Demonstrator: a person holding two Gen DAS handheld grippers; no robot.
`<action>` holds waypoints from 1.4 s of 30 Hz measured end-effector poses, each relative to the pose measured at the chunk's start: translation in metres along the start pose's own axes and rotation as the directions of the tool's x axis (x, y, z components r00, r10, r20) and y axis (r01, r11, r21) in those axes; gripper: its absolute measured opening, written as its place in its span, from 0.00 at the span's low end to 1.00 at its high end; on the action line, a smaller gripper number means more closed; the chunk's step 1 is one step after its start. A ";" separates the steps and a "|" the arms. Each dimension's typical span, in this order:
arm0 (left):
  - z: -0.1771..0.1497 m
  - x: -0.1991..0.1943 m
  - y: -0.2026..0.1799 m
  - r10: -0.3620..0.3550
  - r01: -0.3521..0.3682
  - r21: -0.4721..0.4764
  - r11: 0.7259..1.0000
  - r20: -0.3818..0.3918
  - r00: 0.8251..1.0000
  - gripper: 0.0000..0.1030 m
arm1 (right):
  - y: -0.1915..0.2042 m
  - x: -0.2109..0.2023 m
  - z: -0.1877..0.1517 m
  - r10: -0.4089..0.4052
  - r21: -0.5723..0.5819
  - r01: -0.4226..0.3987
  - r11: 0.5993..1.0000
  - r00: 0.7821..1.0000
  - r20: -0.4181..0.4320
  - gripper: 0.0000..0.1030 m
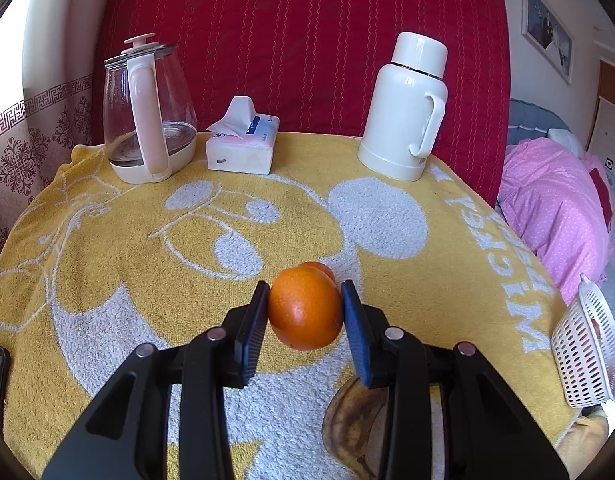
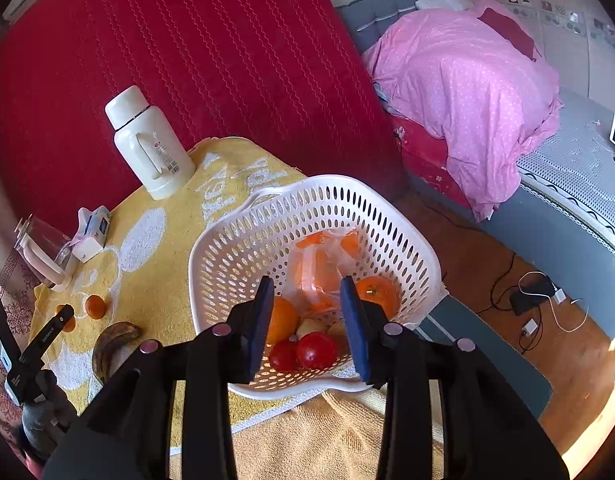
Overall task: Organize fruits
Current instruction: 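Carry the tomato into the white basket with the right gripper while the left carries the mandarin, then open both grippers over the basket, dropping the tomato and mandarin inside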
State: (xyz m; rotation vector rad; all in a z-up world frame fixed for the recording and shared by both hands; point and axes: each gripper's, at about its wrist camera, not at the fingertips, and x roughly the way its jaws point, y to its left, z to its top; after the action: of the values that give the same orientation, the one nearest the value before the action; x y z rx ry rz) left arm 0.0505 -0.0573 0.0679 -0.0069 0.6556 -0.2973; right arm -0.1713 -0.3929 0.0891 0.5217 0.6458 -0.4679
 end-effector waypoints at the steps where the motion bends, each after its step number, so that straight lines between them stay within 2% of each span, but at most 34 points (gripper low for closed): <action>1: 0.000 -0.001 -0.002 0.001 -0.001 0.008 1.000 0.003 1.000 0.36 | 0.000 -0.001 -0.001 -0.007 -0.005 0.008 1.000 1.000 0.006 0.40; 8: -0.004 -0.009 -0.022 -0.035 0.035 0.067 0.997 0.003 0.999 0.36 | 0.009 -0.003 -0.012 -0.036 -0.081 0.038 0.996 0.999 0.034 0.41; 14: -0.003 -0.020 -0.042 -0.082 0.083 0.090 0.992 -0.014 0.997 0.36 | 0.014 -0.001 -0.019 -0.013 -0.102 0.016 0.995 0.999 0.036 0.42; 20: -0.002 -0.034 -0.080 -0.144 0.146 0.134 0.980 -0.022 0.989 0.36 | 0.012 0.000 -0.026 0.011 -0.109 -0.007 0.994 0.999 0.037 0.42; 31: -0.004 -0.050 -0.165 -0.275 0.285 0.236 0.929 -0.075 0.959 0.36 | -0.013 -0.009 -0.028 0.029 -0.081 -0.024 0.996 0.997 0.068 0.43; 37: -0.005 -0.054 -0.204 -0.319 0.332 0.281 0.900 -0.095 0.943 0.36 | -0.040 -0.016 -0.025 0.015 -0.029 -0.012 1.000 0.995 0.094 0.43; 42: -0.007 -0.055 -0.235 -0.353 0.371 0.316 0.873 -0.115 0.929 0.36 | -0.046 -0.021 -0.022 0.023 -0.017 -0.021 1.000 0.994 0.109 0.43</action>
State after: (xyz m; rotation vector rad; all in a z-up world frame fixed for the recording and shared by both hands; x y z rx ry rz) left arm -0.0590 -0.2663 0.1185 0.2060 0.6486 -0.7737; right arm -0.2217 -0.4105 0.0741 0.4848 0.5379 -0.4667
